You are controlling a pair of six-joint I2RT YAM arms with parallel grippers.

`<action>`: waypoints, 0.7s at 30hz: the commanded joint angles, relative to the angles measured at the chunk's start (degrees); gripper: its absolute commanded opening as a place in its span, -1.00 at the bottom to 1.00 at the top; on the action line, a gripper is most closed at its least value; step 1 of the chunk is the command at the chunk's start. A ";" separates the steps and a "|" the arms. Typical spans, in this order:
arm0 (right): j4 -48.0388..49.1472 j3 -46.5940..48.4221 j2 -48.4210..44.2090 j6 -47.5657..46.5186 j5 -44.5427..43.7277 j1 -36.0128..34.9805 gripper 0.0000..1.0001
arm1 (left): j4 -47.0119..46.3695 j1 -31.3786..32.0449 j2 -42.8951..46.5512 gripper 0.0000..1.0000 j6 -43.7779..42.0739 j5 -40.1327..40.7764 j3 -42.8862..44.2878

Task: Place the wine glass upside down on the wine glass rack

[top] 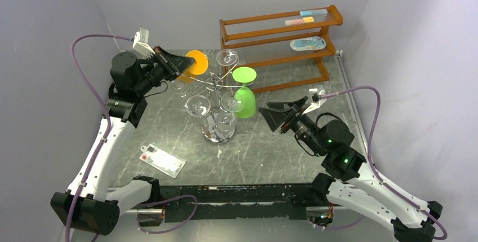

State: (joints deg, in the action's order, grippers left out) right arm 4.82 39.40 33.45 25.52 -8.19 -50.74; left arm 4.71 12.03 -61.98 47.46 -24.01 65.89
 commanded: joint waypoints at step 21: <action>-2.35 -2.22 1.29 7.29 -5.48 -0.11 0.03 | -9.49 -0.52 -2.41 -0.90 15.19 -6.33 -2.28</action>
State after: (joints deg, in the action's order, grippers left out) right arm 3.01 37.89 35.03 31.92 -12.51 -50.74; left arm 0.82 12.03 -63.77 58.89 -26.85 64.05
